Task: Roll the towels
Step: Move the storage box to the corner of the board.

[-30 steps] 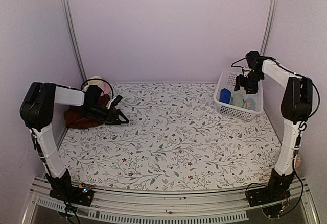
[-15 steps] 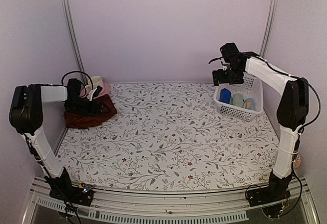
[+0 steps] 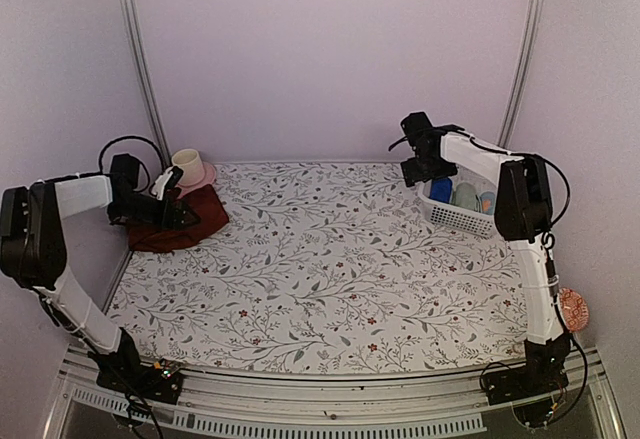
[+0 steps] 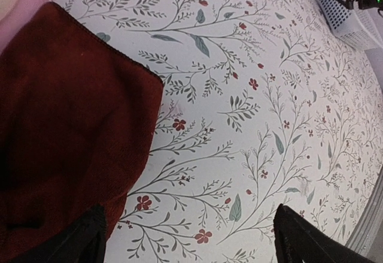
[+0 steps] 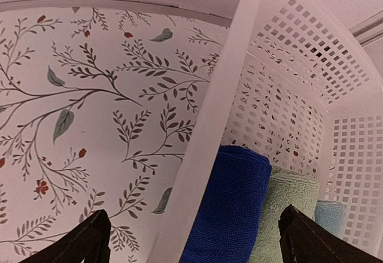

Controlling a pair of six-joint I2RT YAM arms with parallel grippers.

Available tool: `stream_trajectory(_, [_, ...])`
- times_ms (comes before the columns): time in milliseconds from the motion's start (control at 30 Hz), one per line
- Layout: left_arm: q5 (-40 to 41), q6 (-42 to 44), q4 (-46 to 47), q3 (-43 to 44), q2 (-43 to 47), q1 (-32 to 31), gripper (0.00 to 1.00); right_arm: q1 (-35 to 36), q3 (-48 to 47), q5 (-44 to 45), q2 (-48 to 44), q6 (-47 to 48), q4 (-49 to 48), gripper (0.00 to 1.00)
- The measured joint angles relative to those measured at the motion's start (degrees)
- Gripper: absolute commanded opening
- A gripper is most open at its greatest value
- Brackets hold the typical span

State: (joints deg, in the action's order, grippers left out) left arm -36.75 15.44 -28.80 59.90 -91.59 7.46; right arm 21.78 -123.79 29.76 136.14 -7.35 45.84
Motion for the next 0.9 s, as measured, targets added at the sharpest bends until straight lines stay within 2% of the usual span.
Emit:
stream_trajectory(267, [-0.33, 0.66, -0.66, -2.32, 1.81, 1.44, 0.97, -0.46, 5.51, 5.44, -0.81, 2.23, -0.94, 0.99])
stream_trajectory(900, [-1.73, 2.19, -0.66, -2.32, 2.12, 2.27, 0.97, -7.34, 28.06, 7.34, -15.63, 2.03, -2.69, 0.99])
